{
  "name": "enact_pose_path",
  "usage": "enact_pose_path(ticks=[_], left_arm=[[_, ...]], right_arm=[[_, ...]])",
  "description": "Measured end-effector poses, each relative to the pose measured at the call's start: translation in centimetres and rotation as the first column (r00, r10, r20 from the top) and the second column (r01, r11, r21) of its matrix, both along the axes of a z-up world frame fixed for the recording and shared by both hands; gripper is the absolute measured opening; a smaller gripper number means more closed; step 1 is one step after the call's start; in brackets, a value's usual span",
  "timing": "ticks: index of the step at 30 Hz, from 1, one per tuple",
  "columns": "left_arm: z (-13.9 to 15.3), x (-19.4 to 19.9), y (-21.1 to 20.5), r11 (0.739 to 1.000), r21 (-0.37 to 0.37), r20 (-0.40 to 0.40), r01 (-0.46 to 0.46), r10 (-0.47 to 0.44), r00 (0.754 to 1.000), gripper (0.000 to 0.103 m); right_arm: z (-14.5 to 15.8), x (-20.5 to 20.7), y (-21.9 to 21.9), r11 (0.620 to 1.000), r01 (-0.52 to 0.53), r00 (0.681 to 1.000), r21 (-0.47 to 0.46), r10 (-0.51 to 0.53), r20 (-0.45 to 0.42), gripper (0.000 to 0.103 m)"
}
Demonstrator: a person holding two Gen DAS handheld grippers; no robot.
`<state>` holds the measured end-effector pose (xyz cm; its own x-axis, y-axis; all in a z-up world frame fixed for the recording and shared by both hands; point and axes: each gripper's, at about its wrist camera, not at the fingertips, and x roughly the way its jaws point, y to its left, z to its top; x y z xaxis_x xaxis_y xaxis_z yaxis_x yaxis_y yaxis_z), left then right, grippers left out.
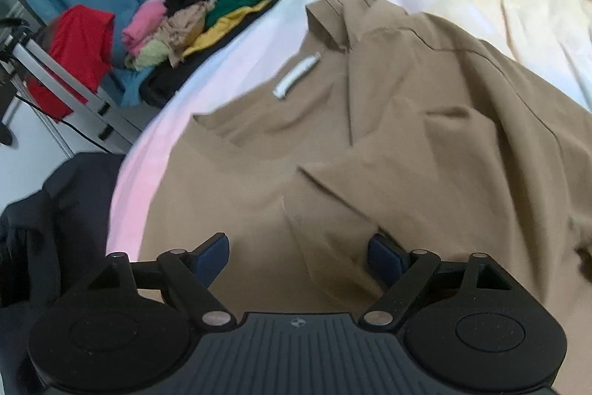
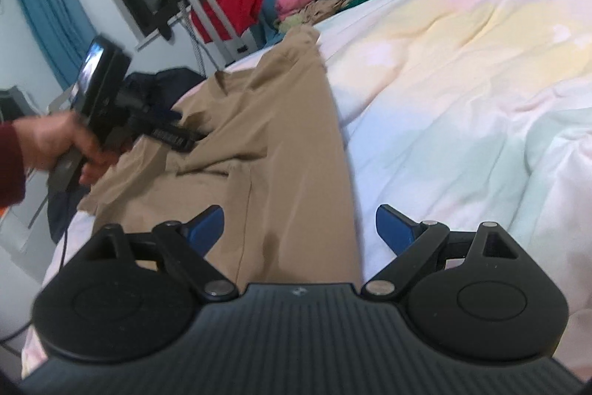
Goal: Fold clothes
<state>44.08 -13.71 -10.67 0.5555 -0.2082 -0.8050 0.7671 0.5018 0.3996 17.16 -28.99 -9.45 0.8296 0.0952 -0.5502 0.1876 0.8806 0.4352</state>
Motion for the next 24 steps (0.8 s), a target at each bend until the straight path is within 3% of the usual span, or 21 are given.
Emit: enact_pose_path(ticks=[3,5,11,14,18,19,22,24], left_arm=[[-1.2,-0.4,-1.0,1.000,0.012,0.106,0.007,-0.008,0.994,0.084],[-1.8,-0.5,-1.5,0.999,-0.010,0.192,-0.039,0.040,0.980,0.083],[-0.9,1.1,0.0,0.975,-0.107,0.133,-0.195,0.209,0.969,0.083],[-0.4,2.0,0.7,0.950,-0.152,0.097,-0.273,0.289,0.952,0.088],[0.2,3.1,1.7,0.905,-0.205,0.043,-0.374,0.390,0.920,0.084],[0.1,3.2,2.2,0.908,-0.176,-0.012,-0.380,0.384,0.923,0.084],[1.0,2.6,3.0,0.920,-0.187,-0.055,-0.344,0.340,0.939,0.084],[2.0,1.5,3.4,0.911,-0.199,-0.008,-0.361,0.367,0.930,0.084]], right_arm=[[0.1,0.0,0.5,1.000,-0.007,1.000,-0.017,0.007,-0.002,0.090],[0.1,-0.2,0.5,1.000,-0.002,1.000,-0.024,0.002,-0.002,0.090],[0.3,-0.4,0.1,0.999,0.021,1.000,-0.032,-0.021,0.001,0.090],[0.2,-0.2,0.0,0.999,0.021,1.000,-0.030,-0.021,-0.001,0.090],[0.2,0.0,0.1,0.999,0.018,1.000,-0.029,-0.018,-0.005,0.090],[0.2,0.0,0.2,1.000,0.015,1.000,-0.027,-0.015,-0.005,0.090],[0.2,-0.1,0.2,1.000,0.010,1.000,-0.025,-0.010,-0.001,0.090],[0.3,-0.1,0.2,1.000,0.006,1.000,-0.023,-0.006,-0.001,0.090]])
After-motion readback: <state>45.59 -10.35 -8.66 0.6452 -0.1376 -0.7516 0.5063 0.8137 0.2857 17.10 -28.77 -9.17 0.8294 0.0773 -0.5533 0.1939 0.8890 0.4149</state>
